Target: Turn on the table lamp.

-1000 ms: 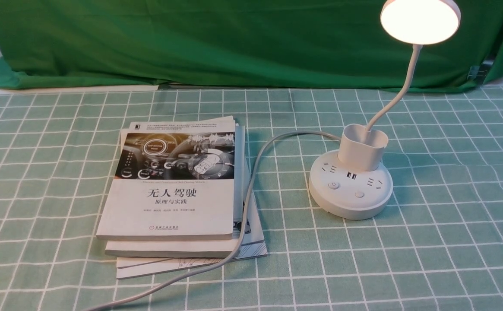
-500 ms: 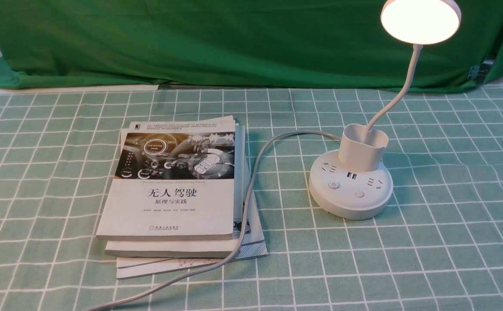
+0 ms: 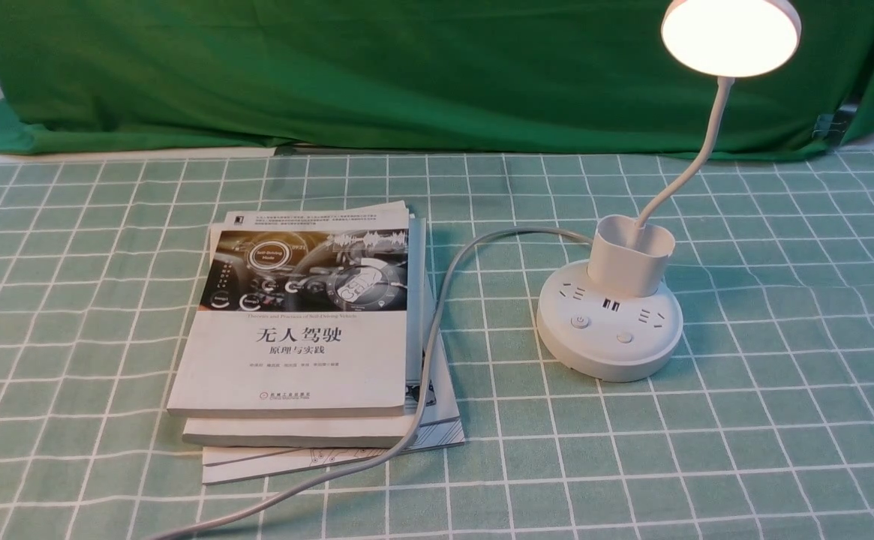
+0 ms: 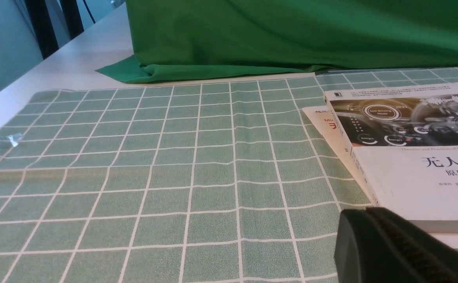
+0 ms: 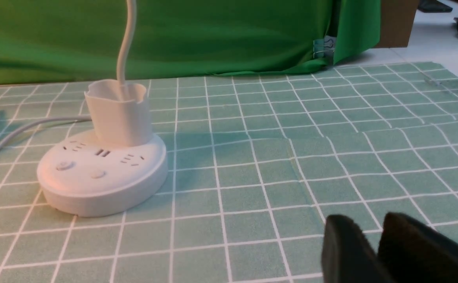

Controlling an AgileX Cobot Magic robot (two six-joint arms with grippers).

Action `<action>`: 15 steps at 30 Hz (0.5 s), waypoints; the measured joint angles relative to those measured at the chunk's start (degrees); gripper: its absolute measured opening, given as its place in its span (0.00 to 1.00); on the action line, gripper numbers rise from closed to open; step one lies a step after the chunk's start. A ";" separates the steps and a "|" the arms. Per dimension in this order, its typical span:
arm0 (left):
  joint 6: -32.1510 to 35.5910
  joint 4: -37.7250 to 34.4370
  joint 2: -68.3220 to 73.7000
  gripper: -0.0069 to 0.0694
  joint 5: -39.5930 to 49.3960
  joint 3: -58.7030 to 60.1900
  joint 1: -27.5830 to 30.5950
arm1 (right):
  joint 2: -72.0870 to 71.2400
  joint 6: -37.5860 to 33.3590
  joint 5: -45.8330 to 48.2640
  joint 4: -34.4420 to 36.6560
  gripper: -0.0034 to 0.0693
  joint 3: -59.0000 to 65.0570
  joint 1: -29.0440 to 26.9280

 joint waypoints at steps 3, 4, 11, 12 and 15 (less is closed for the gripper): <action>0.00 0.00 0.00 0.12 0.00 0.00 0.00 | 0.00 0.00 0.00 0.00 0.33 0.00 0.00; 0.00 0.00 0.00 0.12 0.00 0.00 0.00 | 0.00 0.00 0.00 0.00 0.33 0.00 0.00; 0.00 0.00 0.00 0.12 0.00 0.00 0.00 | 0.00 0.00 0.00 0.00 0.34 0.00 0.00; 0.00 0.00 0.00 0.12 0.00 0.00 0.00 | 0.00 0.00 0.00 0.00 0.34 0.00 0.00; 0.00 0.00 0.00 0.12 0.00 0.00 0.00 | 0.00 0.00 0.00 0.00 0.35 0.00 0.00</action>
